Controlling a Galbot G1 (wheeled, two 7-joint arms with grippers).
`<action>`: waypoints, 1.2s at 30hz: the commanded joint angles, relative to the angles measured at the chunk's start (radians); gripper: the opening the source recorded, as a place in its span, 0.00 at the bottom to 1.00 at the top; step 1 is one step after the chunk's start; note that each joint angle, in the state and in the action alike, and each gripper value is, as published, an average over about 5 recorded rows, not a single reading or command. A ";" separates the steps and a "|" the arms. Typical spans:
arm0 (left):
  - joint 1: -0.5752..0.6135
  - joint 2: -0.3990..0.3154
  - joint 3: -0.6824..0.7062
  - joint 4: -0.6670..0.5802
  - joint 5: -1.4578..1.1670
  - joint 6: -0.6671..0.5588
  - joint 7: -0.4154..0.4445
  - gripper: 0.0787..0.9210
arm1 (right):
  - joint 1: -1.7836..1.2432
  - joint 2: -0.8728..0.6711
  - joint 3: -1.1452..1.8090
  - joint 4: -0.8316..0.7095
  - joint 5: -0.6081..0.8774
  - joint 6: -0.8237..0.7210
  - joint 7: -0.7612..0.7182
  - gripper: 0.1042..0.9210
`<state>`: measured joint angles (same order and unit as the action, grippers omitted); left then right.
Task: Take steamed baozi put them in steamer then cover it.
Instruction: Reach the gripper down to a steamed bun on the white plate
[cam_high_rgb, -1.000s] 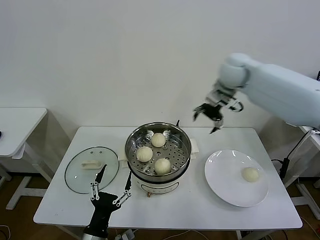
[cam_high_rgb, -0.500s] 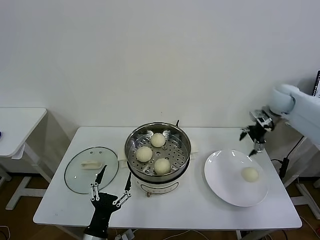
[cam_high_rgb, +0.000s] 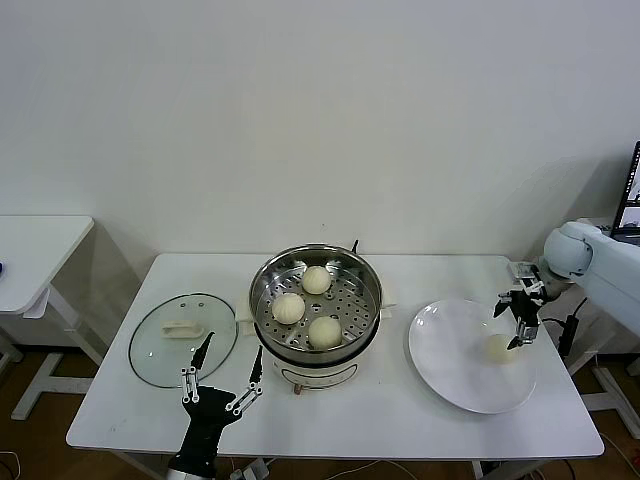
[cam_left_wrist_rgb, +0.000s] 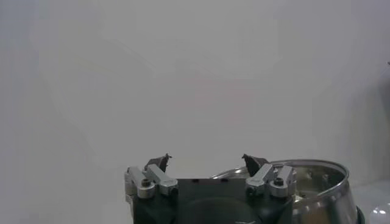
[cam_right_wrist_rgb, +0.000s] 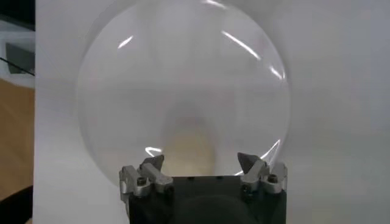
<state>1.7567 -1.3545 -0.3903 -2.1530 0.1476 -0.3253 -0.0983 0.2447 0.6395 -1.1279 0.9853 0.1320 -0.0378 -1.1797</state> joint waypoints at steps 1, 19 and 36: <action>0.001 -0.001 0.000 0.003 0.002 -0.001 0.000 0.88 | -0.095 -0.006 0.034 -0.038 -0.002 -0.012 0.055 0.88; -0.003 0.000 -0.006 0.007 -0.005 -0.002 -0.003 0.88 | -0.138 0.016 0.054 -0.062 -0.027 -0.006 0.090 0.84; -0.017 0.012 0.005 -0.010 -0.028 0.007 -0.005 0.88 | 0.140 0.006 -0.091 0.052 0.040 -0.012 0.008 0.70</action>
<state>1.7399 -1.3448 -0.3867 -2.1612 0.1245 -0.3202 -0.1031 0.1955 0.6386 -1.1286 0.9781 0.1336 -0.0474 -1.1109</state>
